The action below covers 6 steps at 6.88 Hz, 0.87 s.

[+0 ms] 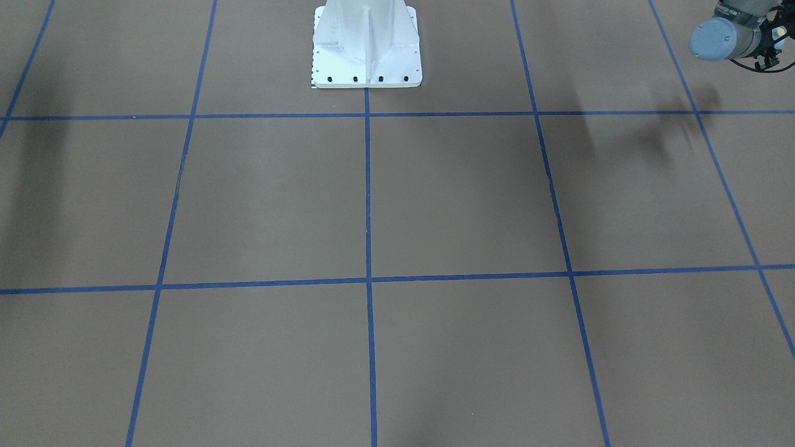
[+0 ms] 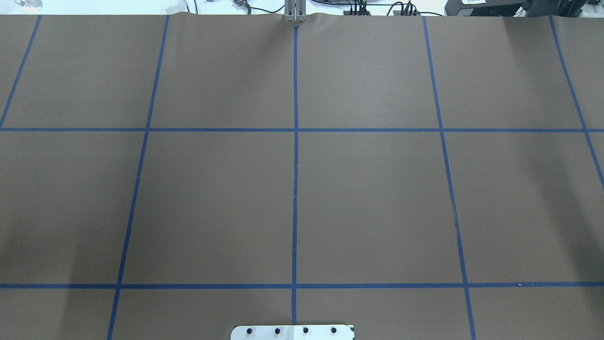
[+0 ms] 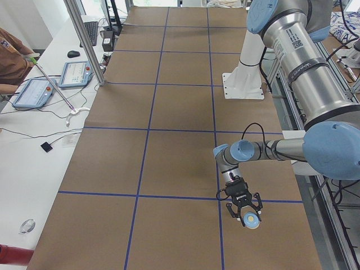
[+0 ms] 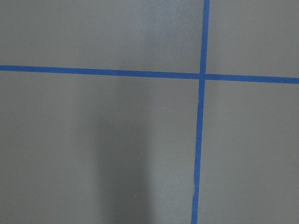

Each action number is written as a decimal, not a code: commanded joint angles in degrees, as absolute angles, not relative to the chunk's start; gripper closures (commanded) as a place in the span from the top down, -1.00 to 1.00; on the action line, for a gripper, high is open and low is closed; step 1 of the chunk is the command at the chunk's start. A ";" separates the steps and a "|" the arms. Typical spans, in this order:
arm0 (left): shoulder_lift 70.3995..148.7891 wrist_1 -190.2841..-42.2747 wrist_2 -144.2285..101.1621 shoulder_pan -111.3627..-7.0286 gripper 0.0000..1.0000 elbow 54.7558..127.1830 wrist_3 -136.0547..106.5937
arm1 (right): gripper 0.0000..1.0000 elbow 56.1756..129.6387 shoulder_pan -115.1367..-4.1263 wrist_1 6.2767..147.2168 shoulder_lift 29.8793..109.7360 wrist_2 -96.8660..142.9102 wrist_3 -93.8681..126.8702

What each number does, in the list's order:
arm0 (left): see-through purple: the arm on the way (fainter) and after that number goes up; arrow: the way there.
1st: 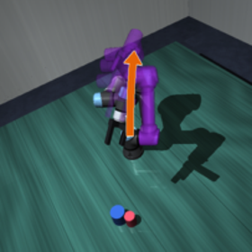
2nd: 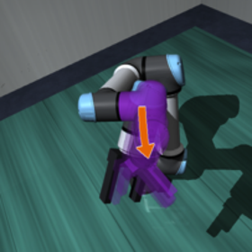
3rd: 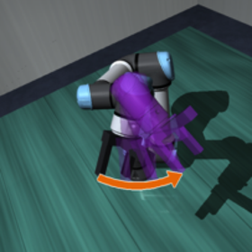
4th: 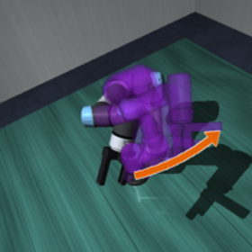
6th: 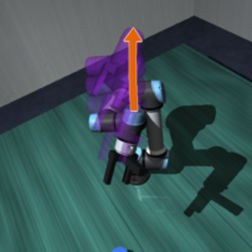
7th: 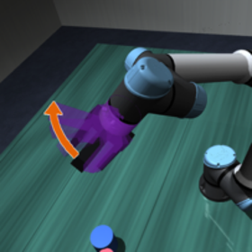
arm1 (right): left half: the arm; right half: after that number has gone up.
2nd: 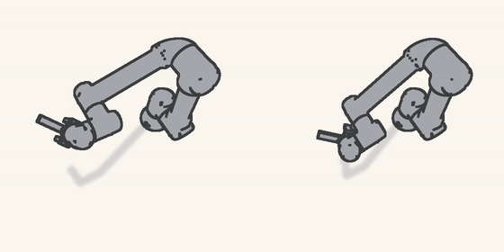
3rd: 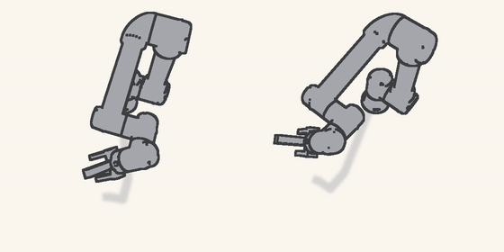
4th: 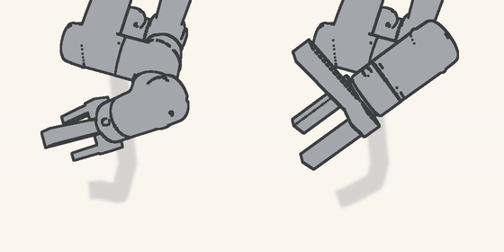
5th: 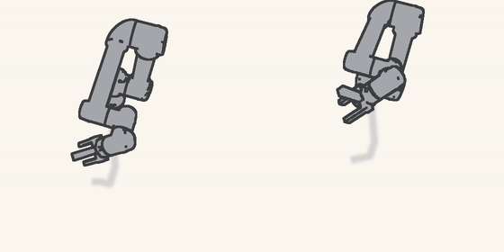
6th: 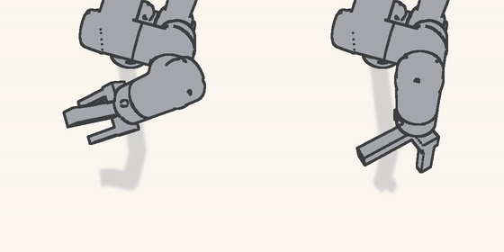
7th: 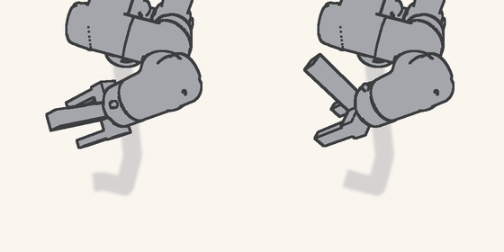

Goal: Place and press bell with both arms

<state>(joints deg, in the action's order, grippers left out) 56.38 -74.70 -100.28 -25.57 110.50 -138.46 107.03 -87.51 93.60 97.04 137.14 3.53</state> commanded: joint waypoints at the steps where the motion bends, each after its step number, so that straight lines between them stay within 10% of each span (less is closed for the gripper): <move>1: 63.32 -72.01 -91.72 -36.14 -1.00 111.09 -124.53 | 1.00 106.96 -87.45 93.60 96.94 137.11 3.87; 6: 91.52 -62.93 -75.18 -57.20 -1.00 107.76 -90.88 | 1.00 106.79 -87.45 93.52 96.94 139.13 6.32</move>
<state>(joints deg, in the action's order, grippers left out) 84.94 -62.96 -78.51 -54.34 108.36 -99.98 106.77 -87.45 93.59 96.93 138.61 5.40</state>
